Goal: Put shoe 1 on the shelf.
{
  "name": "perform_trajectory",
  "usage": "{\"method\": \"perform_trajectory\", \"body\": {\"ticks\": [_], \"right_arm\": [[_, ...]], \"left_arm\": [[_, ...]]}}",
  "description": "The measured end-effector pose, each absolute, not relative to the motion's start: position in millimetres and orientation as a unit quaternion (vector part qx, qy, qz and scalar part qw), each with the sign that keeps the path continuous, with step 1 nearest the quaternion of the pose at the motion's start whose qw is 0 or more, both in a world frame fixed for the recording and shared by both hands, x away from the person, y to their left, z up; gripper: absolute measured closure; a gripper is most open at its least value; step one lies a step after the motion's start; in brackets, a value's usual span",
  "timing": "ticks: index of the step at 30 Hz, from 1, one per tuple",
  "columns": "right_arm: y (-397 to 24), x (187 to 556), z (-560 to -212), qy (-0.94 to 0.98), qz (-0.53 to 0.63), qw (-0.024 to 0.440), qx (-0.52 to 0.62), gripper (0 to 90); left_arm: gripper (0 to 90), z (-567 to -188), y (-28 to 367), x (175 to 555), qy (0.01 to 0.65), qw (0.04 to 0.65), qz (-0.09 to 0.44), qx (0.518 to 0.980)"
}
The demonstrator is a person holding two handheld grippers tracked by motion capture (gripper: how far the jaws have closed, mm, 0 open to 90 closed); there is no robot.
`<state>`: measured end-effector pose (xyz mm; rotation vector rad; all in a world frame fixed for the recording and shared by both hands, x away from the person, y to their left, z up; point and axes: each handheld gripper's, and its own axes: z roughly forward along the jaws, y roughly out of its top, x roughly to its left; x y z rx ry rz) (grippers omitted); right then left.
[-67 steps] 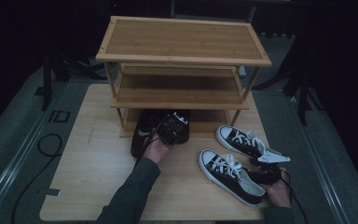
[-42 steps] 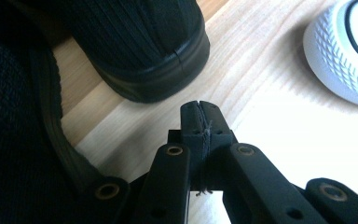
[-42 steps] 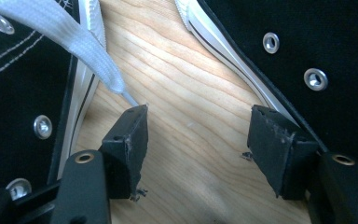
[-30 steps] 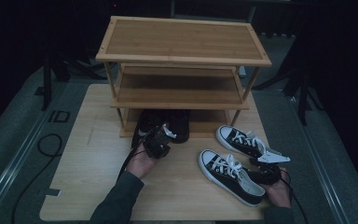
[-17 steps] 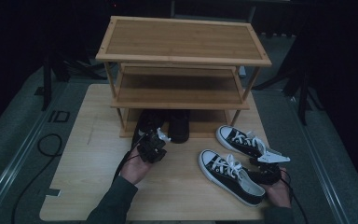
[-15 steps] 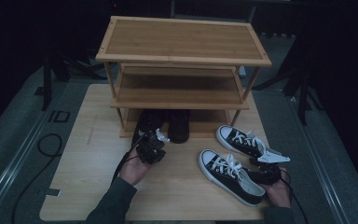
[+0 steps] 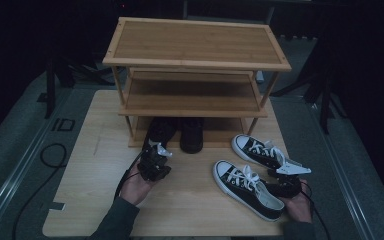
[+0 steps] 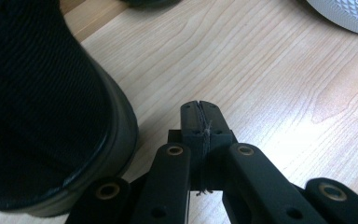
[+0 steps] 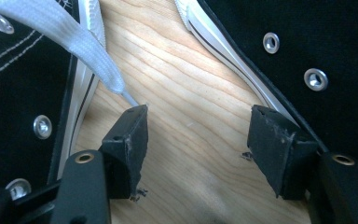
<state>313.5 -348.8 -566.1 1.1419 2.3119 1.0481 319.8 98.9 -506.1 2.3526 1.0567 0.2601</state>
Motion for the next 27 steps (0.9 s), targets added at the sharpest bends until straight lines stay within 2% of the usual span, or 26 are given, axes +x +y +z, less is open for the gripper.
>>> {"method": "perform_trajectory", "body": {"ticks": [27], "right_arm": [[-348.8, 313.5, -566.2, 0.817, 0.37, 0.179, 0.403, 37.8]], "left_arm": [[89.9, -522.9, 143.1, 311.5, 0.434, 0.259, 0.102, 0.857]]}}
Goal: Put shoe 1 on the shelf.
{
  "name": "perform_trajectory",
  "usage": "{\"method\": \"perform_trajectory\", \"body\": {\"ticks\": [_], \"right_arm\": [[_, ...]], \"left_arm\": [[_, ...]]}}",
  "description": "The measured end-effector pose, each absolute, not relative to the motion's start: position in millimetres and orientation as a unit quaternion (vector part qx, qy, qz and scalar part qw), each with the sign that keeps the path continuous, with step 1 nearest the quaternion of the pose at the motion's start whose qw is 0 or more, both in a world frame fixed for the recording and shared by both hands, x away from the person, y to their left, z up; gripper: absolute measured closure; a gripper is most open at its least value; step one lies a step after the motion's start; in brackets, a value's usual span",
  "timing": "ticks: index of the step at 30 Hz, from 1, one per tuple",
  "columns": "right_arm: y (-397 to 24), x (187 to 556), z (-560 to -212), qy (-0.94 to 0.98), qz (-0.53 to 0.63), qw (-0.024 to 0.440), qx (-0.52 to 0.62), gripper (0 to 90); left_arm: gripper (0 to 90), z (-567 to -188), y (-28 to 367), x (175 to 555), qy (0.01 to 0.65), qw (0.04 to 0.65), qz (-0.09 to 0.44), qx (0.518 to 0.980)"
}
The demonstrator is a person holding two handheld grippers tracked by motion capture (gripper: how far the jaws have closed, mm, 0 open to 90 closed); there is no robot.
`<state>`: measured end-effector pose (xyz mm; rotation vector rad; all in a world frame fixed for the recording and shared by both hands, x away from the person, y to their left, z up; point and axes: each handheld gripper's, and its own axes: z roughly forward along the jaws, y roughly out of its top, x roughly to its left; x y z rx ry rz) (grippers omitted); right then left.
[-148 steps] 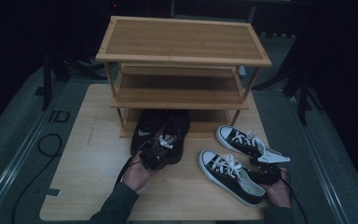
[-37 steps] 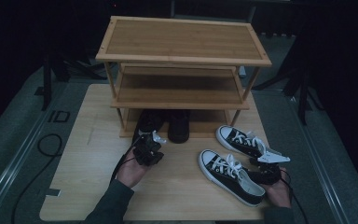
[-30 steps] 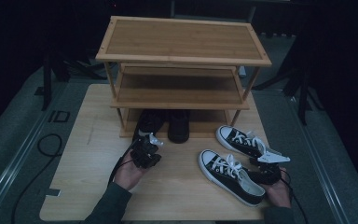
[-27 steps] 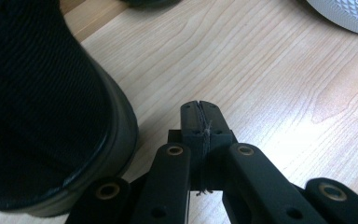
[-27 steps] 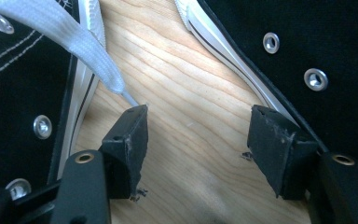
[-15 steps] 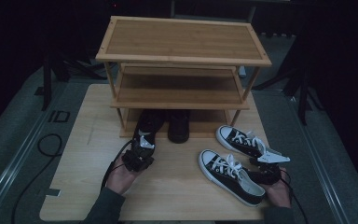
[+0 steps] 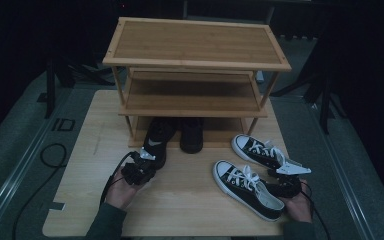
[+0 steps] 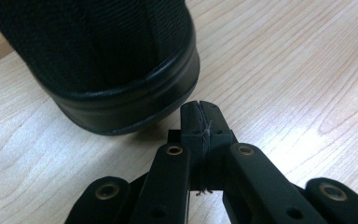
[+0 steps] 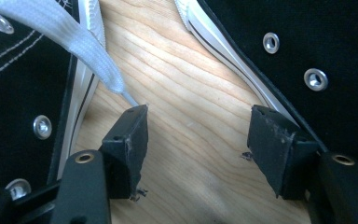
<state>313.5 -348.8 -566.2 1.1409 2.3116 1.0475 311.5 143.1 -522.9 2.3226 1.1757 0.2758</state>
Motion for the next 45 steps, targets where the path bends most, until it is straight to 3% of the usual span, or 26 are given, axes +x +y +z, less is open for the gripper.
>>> {"method": "perform_trajectory", "body": {"ticks": [45], "right_arm": [[-348.5, 314.4, -566.1, 0.819, 0.371, 0.177, 0.401, 37.7]], "left_arm": [[89.7, -537.3, 157.7, 329.9, 0.468, 0.246, 0.099, 0.843]]}}
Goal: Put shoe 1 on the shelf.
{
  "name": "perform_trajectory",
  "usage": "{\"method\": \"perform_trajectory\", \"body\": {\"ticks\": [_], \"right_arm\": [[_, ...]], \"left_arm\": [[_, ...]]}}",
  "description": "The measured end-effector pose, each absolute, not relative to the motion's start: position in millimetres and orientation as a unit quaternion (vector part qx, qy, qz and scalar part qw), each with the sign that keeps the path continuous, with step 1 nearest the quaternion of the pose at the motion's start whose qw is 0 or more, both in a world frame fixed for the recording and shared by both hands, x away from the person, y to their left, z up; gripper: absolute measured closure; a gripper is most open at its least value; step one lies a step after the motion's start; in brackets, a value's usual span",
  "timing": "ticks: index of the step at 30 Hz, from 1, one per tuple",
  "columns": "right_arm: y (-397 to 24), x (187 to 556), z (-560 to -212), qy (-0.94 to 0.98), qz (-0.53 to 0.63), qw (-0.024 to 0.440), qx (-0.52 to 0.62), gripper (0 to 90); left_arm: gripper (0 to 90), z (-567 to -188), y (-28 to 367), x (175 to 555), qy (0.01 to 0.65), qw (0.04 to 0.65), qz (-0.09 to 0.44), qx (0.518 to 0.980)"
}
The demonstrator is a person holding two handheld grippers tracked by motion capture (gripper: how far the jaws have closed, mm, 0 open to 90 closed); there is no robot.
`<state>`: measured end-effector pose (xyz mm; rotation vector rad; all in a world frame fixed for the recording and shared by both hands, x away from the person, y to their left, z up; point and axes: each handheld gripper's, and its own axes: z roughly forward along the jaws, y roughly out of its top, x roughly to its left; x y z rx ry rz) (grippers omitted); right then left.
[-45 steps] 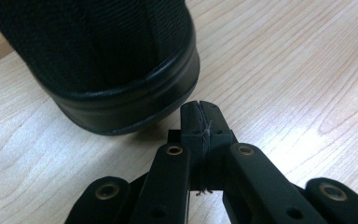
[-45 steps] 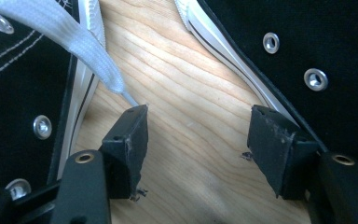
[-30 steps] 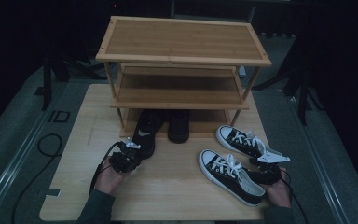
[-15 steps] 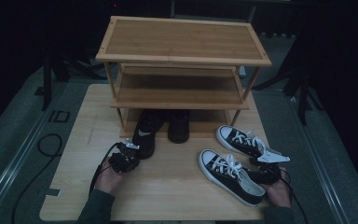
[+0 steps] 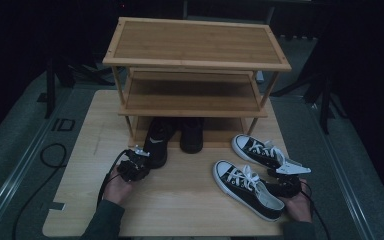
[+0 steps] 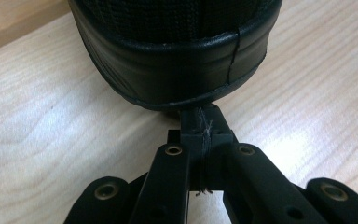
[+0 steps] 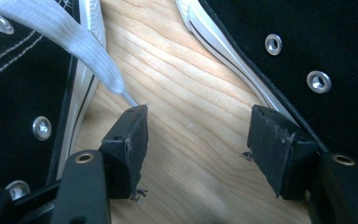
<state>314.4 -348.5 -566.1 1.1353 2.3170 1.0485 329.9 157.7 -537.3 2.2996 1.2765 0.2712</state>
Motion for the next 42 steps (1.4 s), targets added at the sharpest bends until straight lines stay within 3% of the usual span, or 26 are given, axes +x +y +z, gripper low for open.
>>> {"method": "perform_trajectory", "body": {"ticks": [11, 27, 42], "right_arm": [[-348.5, 314.4, -566.1, 0.819, 0.371, 0.177, 0.401, 37.7], [-348.5, 314.4, -566.1, 0.819, 0.371, 0.177, 0.401, 37.7], [-348.5, 314.5, -566.1, 0.819, 0.371, 0.177, 0.401, 37.7]], "left_arm": [[89.9, -535.8, 159.1, 351.7, 0.481, 0.25, 0.099, 0.835], [90.0, -538.4, 114.3, 374.7, 0.458, 0.251, 0.095, 0.848], [90.0, -535.6, 107.7, 389.1, 0.466, 0.246, 0.092, 0.845]]}}
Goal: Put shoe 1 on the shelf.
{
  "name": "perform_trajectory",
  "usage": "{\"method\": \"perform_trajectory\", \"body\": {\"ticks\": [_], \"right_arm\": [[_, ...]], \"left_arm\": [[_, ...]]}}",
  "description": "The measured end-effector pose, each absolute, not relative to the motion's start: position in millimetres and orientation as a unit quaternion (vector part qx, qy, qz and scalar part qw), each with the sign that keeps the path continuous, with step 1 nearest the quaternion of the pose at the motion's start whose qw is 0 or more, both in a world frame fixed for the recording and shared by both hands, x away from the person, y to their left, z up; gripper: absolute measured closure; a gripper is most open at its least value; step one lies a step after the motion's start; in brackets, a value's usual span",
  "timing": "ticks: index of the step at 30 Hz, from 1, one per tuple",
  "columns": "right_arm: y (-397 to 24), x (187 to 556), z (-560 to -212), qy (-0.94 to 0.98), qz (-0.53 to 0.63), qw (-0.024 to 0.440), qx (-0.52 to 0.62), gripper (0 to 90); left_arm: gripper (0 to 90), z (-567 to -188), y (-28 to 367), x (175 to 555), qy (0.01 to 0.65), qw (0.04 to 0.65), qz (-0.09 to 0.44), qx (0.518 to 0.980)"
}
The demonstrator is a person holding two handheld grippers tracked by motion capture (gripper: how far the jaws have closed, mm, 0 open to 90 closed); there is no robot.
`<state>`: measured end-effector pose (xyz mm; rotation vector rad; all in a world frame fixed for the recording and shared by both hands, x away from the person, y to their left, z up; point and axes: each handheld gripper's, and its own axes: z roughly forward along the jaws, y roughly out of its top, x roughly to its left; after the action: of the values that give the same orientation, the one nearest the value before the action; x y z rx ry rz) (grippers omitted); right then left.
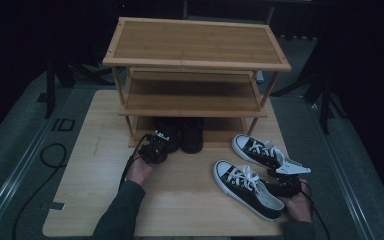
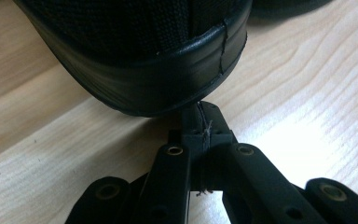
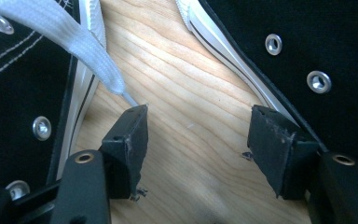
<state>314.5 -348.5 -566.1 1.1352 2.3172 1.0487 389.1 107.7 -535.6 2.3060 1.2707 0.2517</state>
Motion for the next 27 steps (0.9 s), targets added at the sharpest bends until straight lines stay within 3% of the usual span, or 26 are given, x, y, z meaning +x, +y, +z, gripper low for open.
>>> {"method": "perform_trajectory", "body": {"ticks": [7, 19, 27], "right_arm": [[-348.5, 314.4, -566.1, 0.819, 0.371, 0.177, 0.401, 37.7], [-348.5, 314.5, -566.1, 0.819, 0.371, 0.177, 0.401, 37.7], [-348.5, 314.4, -566.1, 0.819, 0.371, 0.177, 0.401, 37.7]], "left_arm": [[89.9, -537.9, 108.3, 391.1, 0.464, 0.243, 0.088, 0.847], [68.6, -530.1, 119.7, 374.7, 0.456, 0.26, 0.079, 0.847], [62.4, -528.2, 128.8, 364.9, 0.459, 0.265, 0.074, 0.845]]}}
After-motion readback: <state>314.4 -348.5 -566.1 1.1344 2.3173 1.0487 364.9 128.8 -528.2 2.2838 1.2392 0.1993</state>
